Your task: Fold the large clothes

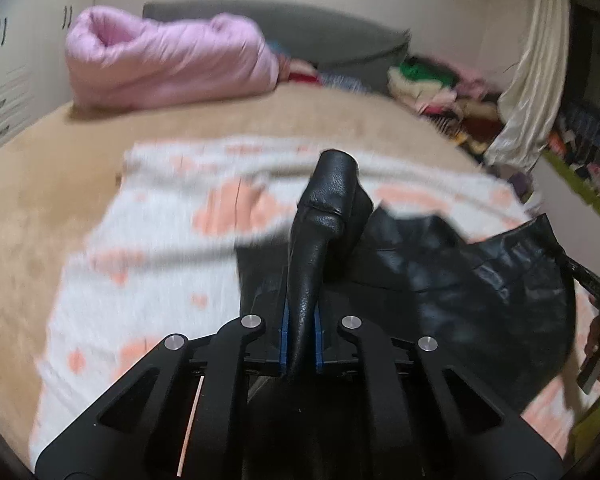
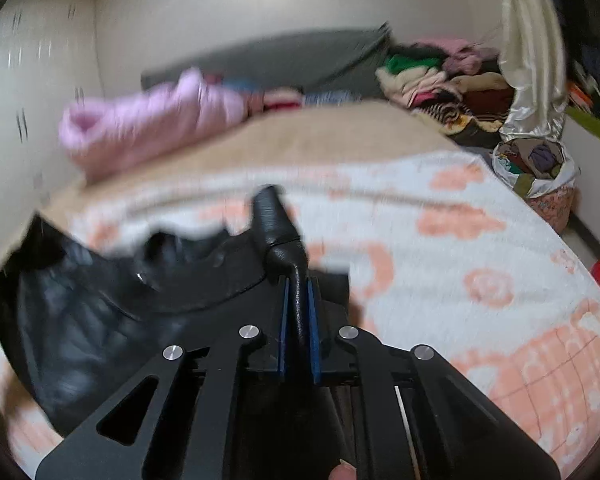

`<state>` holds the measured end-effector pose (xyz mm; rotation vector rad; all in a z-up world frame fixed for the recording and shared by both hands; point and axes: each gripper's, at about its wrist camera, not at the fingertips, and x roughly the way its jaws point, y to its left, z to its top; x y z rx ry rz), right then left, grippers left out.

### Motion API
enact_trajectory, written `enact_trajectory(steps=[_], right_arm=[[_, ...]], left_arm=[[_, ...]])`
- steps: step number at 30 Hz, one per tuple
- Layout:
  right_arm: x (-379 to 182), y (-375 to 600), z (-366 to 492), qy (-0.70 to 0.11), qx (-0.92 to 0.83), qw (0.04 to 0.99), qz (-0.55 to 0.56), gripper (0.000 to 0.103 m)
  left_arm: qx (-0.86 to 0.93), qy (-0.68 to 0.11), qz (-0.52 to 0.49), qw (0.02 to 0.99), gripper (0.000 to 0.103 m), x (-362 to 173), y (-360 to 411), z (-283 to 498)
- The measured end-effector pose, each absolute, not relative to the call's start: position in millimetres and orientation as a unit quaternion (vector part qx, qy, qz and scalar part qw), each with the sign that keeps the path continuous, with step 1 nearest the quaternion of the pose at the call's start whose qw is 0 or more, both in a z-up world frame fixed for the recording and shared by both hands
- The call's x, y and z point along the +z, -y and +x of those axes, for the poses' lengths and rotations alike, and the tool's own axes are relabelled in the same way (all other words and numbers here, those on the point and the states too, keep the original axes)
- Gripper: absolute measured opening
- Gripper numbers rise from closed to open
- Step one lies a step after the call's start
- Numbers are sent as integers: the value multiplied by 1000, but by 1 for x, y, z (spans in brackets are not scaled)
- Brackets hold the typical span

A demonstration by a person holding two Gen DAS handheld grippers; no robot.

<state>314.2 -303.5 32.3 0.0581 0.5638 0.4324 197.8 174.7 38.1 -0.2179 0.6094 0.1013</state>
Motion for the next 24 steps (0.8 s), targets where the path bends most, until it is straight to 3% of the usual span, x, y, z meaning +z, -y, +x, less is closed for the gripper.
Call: enact_trajectory(steps=[5, 11, 17, 24], right_arm=[[42, 320, 335, -258, 212, 937, 100, 7], [6, 300, 361, -309, 178, 932, 66, 7], [-36, 304, 380, -381, 153, 908, 85, 12], [-42, 303, 375, -390, 152, 904, 84, 14]], left_arm=[[55, -275, -117, 953, 2, 49, -187, 215], [63, -325, -129, 935, 4, 9, -197, 248], [77, -379, -145, 911, 17, -30, -205, 261], [80, -383, -150, 908, 20, -38, -205, 258]])
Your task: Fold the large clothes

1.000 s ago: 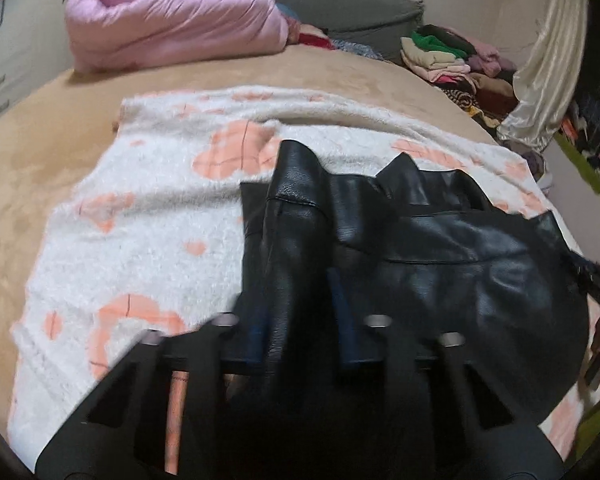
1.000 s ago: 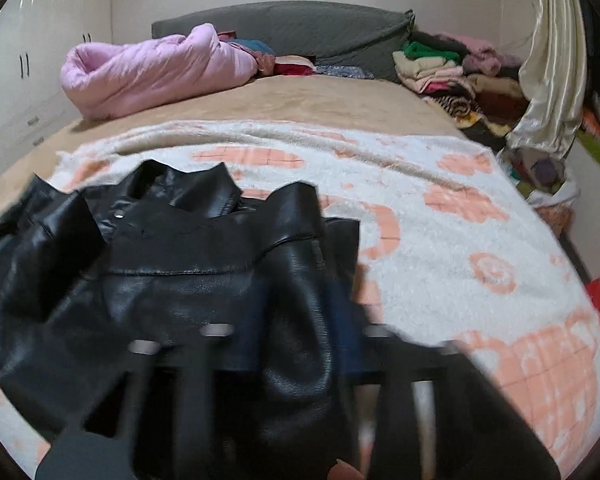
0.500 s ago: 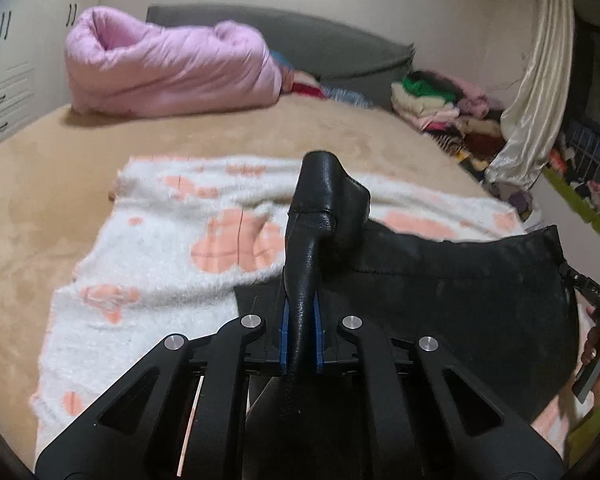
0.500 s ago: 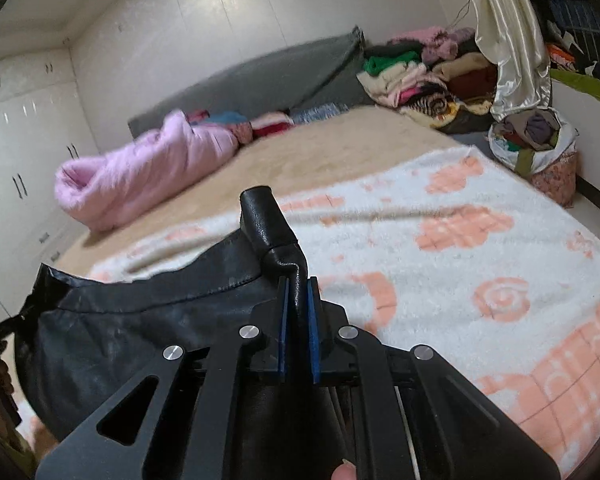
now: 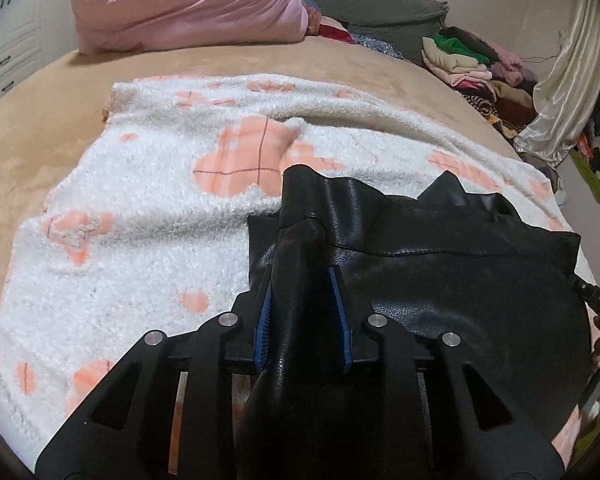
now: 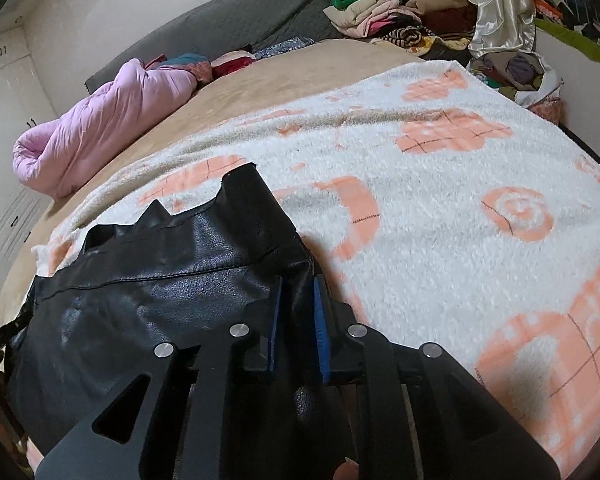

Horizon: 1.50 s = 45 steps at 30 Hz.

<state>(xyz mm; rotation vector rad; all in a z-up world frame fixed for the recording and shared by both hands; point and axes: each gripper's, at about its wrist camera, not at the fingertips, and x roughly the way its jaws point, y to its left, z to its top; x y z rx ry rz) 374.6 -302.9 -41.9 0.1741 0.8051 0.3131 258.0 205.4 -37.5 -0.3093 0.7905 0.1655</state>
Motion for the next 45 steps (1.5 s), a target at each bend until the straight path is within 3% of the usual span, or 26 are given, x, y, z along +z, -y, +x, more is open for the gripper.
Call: enact_trajectory(steps=[7, 15, 17, 19, 21, 26, 28, 32, 33, 34, 35, 36, 39, 40, 42, 45], right_arm=[[-42, 305, 376, -395, 150, 902, 89, 18], [-40, 319, 374, -413, 145, 890, 130, 46], [-39, 323, 372, -416, 150, 885, 144, 49], [-37, 323, 369, -419, 160, 881, 149, 65], [-34, 322, 364, -418, 163, 881, 149, 74], [-31, 323, 341, -426, 182, 877, 130, 91], [-33, 329, 328, -432, 189, 872, 134, 91], [-43, 334, 321, -464, 217, 844, 157, 91], [-45, 334, 319, -468, 223, 839, 162, 87], [-47, 334, 317, -472, 232, 834, 166, 71], [-49, 332, 314, -474, 249, 826, 175, 66], [-50, 333, 313, -472, 249, 827, 178, 60], [-49, 335, 305, -460, 252, 831, 183, 30], [-46, 338, 300, -454, 254, 834, 186, 23], [-41, 342, 293, -448, 253, 836, 187, 20], [-35, 350, 280, -452, 238, 840, 185, 20]], left_arm=[[83, -384, -151, 907, 22, -35, -206, 257], [90, -386, -148, 906, 28, -31, -207, 257], [92, -386, -150, 905, 32, -31, -207, 256], [94, -386, -158, 904, 40, -29, -210, 254], [93, -384, -170, 903, 62, -25, -215, 250], [97, -375, -204, 899, 81, -18, -230, 229], [81, -387, -241, 886, 88, -26, -238, 219], [30, -410, -306, 859, 88, -45, -242, 206], [15, -411, -317, 855, 88, -48, -239, 204], [5, -411, -324, 852, 88, -49, -235, 202], [-5, -413, -326, 851, 87, -52, -228, 202], [-5, -416, -320, 851, 74, -54, -222, 202], [15, -420, -285, 861, 50, -53, -201, 199], [18, -420, -273, 865, 46, -50, -198, 199], [17, -416, -262, 870, 36, -44, -190, 191], [11, -416, -264, 870, 35, -39, -184, 173]])
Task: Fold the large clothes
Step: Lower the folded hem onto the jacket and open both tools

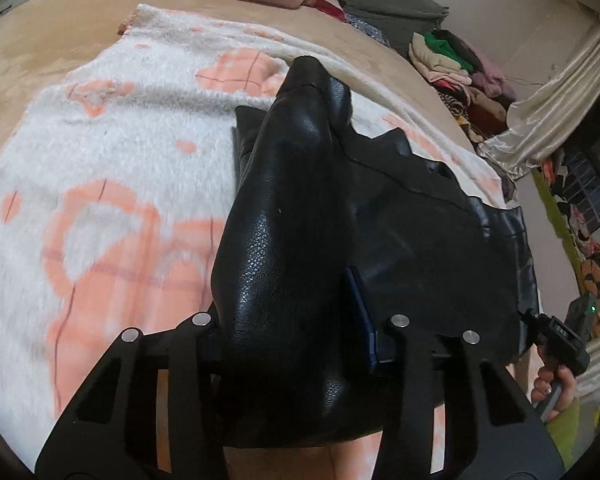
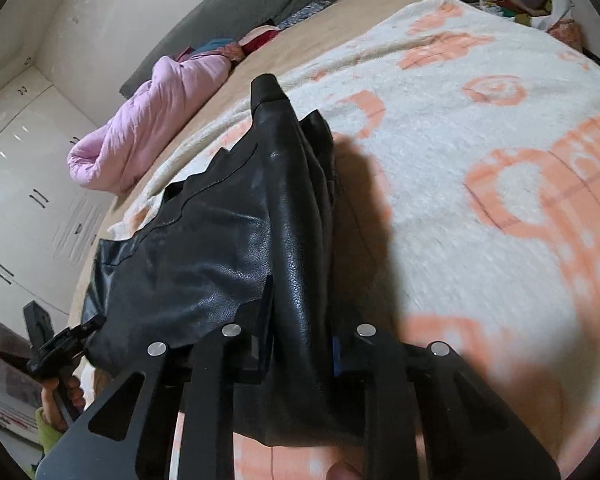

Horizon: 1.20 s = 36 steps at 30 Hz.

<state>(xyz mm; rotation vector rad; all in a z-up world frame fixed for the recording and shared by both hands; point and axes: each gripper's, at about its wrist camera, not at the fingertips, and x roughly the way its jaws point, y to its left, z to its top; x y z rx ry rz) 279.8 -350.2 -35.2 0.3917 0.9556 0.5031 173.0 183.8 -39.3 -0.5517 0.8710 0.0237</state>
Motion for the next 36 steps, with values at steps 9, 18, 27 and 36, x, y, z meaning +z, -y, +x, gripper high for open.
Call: enact_trajectory(steps=[9, 18, 27, 36], right_arm=[[-32, 360, 241, -447, 186, 864, 140, 39], [31, 298, 163, -300, 195, 934, 0, 54], [7, 190, 143, -354, 289, 888, -49, 51], [-39, 157, 151, -420, 266, 866, -55, 50]], left_arm=[[-7, -416, -263, 870, 38, -43, -175, 135], [-10, -399, -278, 874, 48, -38, -188, 127], [4, -383, -260, 886, 64, -25, -197, 124], [3, -405, -278, 871, 72, -39, -203, 139]])
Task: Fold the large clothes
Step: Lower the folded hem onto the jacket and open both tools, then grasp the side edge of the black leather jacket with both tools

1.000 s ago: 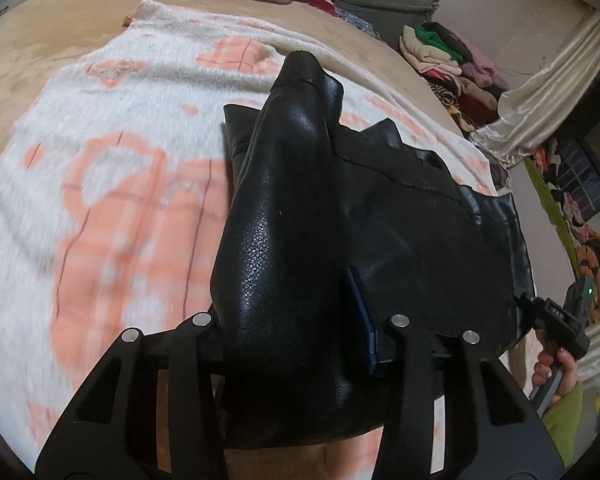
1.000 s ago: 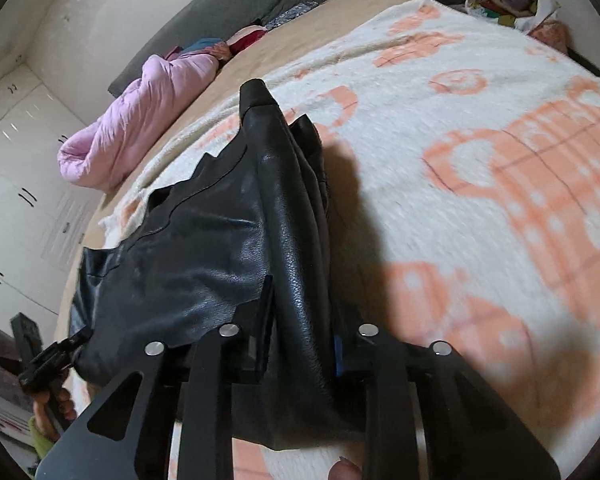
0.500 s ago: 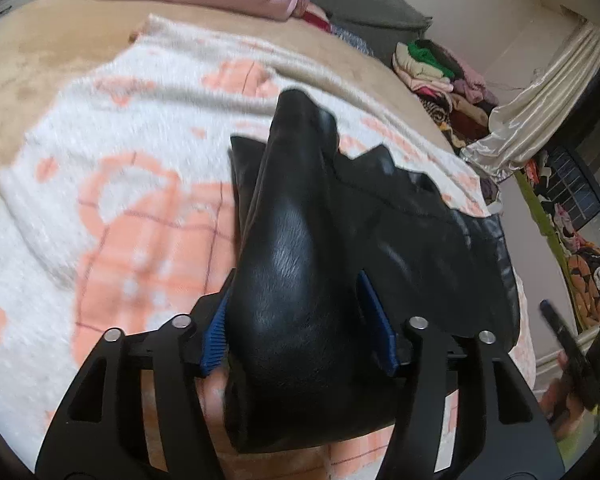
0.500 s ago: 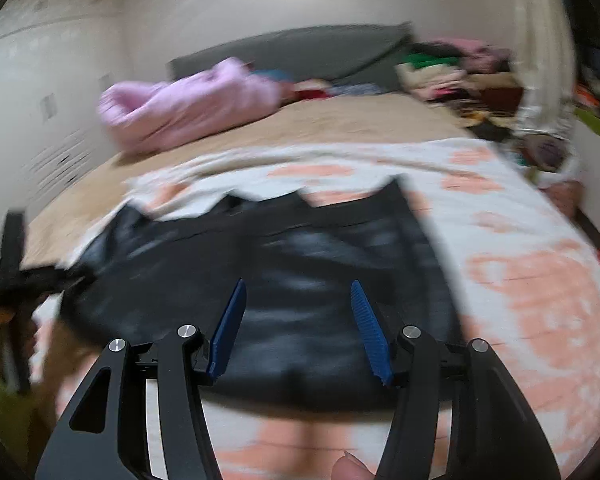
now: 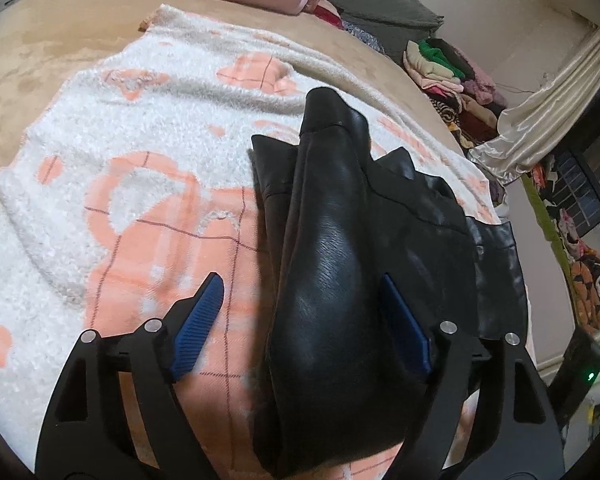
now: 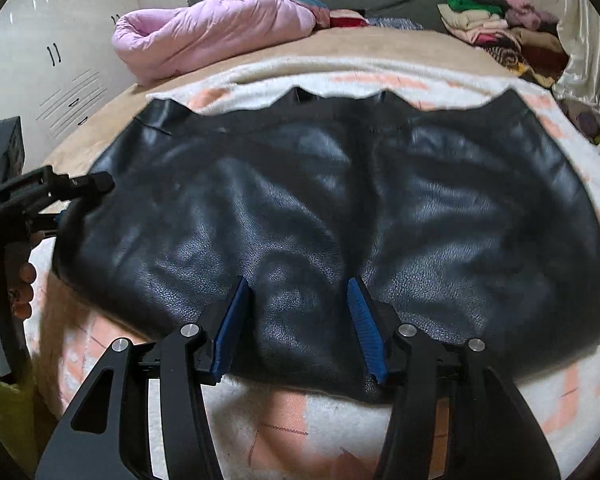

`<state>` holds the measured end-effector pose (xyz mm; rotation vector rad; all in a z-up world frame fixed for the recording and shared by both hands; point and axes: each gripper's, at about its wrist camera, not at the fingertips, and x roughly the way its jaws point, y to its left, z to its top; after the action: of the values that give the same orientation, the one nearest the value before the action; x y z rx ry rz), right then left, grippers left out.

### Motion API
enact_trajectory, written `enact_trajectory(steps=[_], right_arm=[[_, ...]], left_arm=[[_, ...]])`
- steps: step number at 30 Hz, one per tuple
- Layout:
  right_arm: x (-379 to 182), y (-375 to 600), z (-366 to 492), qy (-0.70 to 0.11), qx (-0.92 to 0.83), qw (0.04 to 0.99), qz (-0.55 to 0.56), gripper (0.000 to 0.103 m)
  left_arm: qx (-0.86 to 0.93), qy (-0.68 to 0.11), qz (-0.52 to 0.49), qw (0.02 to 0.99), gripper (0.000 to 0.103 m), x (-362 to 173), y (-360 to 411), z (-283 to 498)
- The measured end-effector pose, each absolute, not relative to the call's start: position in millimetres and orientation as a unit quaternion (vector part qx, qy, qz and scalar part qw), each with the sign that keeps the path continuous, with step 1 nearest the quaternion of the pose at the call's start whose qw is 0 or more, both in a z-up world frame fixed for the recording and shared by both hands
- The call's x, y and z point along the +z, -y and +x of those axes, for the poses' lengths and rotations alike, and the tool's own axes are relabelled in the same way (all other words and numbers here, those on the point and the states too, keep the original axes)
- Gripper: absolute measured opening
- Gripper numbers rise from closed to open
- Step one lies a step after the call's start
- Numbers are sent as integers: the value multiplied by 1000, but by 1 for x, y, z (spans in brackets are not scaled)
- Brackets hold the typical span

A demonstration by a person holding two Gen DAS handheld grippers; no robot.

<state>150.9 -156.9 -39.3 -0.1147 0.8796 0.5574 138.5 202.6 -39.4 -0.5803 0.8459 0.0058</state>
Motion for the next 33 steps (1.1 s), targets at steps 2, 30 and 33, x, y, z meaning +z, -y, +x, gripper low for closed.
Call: enact_trajectory(steps=[2, 30, 33], right_arm=[[-46, 158, 152, -417, 269, 867, -50, 50], [-13, 107, 278, -433, 252, 862, -74, 36], [12, 125, 236, -386, 297, 871, -60, 39]], left_arm=[[3, -412, -274, 869, 72, -44, -200, 143], [-12, -442, -281, 852, 76, -44, -217, 186], [-18, -445, -282, 850, 76, -44, -219, 190]])
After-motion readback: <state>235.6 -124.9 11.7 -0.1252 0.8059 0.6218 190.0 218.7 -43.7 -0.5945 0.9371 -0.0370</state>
